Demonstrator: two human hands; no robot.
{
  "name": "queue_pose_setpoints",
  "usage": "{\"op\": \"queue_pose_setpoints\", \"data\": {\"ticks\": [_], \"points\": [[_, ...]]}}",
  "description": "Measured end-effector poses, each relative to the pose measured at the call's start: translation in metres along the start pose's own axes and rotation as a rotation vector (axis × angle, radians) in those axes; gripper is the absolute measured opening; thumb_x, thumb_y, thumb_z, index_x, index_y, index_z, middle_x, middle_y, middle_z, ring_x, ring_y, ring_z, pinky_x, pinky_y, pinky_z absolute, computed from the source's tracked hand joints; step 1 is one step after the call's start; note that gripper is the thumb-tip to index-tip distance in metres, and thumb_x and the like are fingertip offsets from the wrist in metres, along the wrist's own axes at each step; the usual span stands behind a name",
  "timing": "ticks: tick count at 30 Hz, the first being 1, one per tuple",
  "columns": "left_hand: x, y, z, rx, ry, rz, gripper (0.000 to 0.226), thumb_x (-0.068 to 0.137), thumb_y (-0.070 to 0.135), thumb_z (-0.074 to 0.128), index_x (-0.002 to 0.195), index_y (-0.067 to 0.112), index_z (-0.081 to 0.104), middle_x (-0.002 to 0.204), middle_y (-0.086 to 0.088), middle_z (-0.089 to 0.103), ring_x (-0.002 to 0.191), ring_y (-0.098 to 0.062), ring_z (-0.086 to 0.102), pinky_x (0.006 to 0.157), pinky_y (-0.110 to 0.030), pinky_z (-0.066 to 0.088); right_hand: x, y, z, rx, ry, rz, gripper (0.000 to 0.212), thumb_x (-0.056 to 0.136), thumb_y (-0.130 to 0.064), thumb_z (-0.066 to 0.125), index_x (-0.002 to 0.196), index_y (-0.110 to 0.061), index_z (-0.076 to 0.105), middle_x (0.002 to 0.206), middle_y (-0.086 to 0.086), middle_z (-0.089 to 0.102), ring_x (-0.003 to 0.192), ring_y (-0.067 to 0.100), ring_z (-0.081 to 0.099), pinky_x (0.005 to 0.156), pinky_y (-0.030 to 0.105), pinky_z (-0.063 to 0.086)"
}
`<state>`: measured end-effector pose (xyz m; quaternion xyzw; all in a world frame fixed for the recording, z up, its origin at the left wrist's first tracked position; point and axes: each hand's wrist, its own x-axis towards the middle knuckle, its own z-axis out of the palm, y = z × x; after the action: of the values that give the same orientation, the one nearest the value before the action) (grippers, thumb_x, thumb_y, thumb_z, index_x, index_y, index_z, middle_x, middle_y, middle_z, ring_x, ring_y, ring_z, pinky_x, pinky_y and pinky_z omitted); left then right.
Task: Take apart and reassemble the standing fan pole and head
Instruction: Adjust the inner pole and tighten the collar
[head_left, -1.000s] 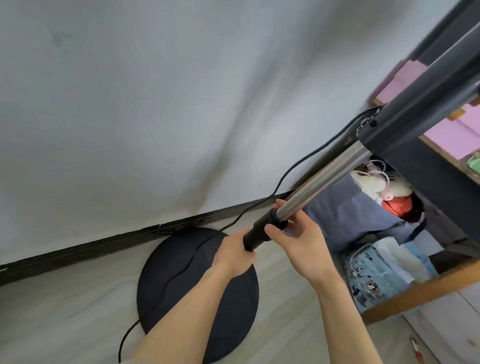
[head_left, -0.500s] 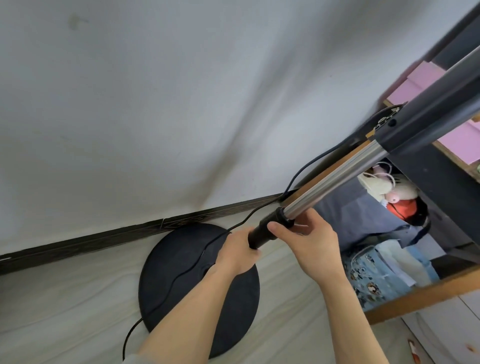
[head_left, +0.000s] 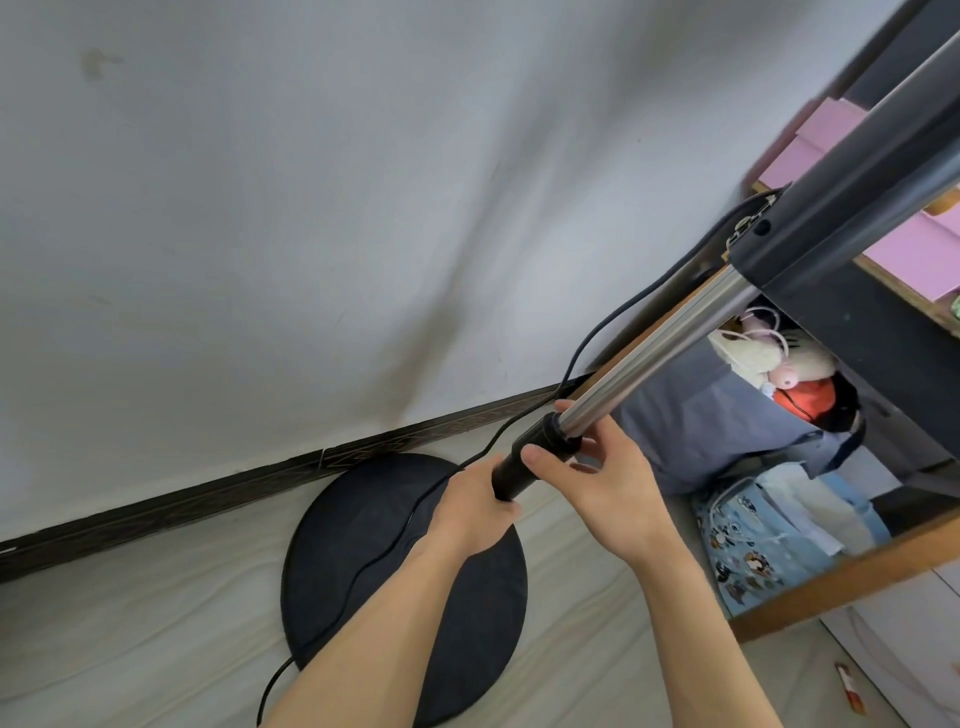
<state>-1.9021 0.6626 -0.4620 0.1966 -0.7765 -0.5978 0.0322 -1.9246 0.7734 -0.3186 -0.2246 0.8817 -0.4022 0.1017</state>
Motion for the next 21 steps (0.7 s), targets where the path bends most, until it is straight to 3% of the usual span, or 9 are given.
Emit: {"op": "queue_pose_setpoints", "data": {"ticks": [2, 6, 10, 12, 17, 21], "points": [[0.0004, -0.0006, 0.0, -0.001, -0.003, -0.004, 0.03, 0.078, 0.013, 0.063, 0.104, 0.03, 0.06, 0.088, 0.004, 0.066, 0.08, -0.018, 0.064, 0.077, -0.041, 0.057, 0.0001, 0.0015, -0.0018, 0.007, 0.003, -0.013, 0.031, 0.084, -0.028, 0.078, 0.105, -0.043, 0.06, 0.104, -0.02, 0.07, 0.102, 0.001, 0.064, 0.081, 0.013, 0.051], [0.0011, -0.0014, 0.0005, -0.018, -0.018, -0.005, 0.035, 0.078, 0.014, 0.061, 0.106, 0.035, 0.06, 0.086, 0.003, 0.067, 0.075, -0.018, 0.063, 0.069, -0.035, 0.054, 0.0013, -0.0013, -0.0023, -0.056, 0.084, -0.002, 0.032, 0.077, -0.043, 0.082, 0.102, -0.033, 0.064, 0.097, -0.02, 0.07, 0.088, -0.006, 0.065, 0.066, 0.006, 0.048], [0.0015, -0.0029, 0.0008, -0.013, -0.022, -0.002, 0.034, 0.079, 0.014, 0.062, 0.106, 0.034, 0.059, 0.085, 0.003, 0.067, 0.074, -0.019, 0.064, 0.071, -0.038, 0.057, 0.0016, -0.0011, -0.004, 0.007, -0.015, 0.006, 0.03, 0.085, -0.035, 0.076, 0.109, -0.04, 0.06, 0.108, -0.021, 0.069, 0.107, 0.0, 0.063, 0.081, 0.014, 0.048], [0.0021, -0.0036, 0.0017, -0.016, -0.011, -0.005, 0.035, 0.079, 0.014, 0.062, 0.107, 0.036, 0.059, 0.086, 0.003, 0.068, 0.077, -0.019, 0.065, 0.074, -0.04, 0.059, 0.0008, -0.0001, -0.0054, -0.017, 0.017, -0.005, 0.024, 0.085, -0.033, 0.076, 0.102, -0.043, 0.063, 0.103, -0.021, 0.072, 0.103, 0.0, 0.065, 0.083, 0.015, 0.05], [0.0013, -0.0048, 0.0042, -0.018, -0.006, -0.004, 0.033, 0.078, 0.014, 0.062, 0.102, 0.037, 0.059, 0.083, 0.004, 0.067, 0.074, -0.018, 0.064, 0.072, -0.039, 0.056, -0.0013, -0.0016, 0.0015, -0.103, 0.171, 0.013, 0.033, 0.074, -0.053, 0.08, 0.098, -0.037, 0.065, 0.092, -0.023, 0.07, 0.083, -0.009, 0.064, 0.065, 0.007, 0.046], [0.0027, -0.0049, 0.0022, -0.018, -0.009, 0.006, 0.031, 0.079, 0.014, 0.062, 0.101, 0.035, 0.059, 0.084, 0.003, 0.067, 0.073, -0.017, 0.064, 0.071, -0.039, 0.056, 0.0003, 0.006, -0.001, -0.018, 0.038, 0.0, 0.026, 0.081, -0.034, 0.08, 0.102, -0.04, 0.065, 0.1, -0.024, 0.072, 0.102, -0.005, 0.064, 0.088, 0.021, 0.05]]}}
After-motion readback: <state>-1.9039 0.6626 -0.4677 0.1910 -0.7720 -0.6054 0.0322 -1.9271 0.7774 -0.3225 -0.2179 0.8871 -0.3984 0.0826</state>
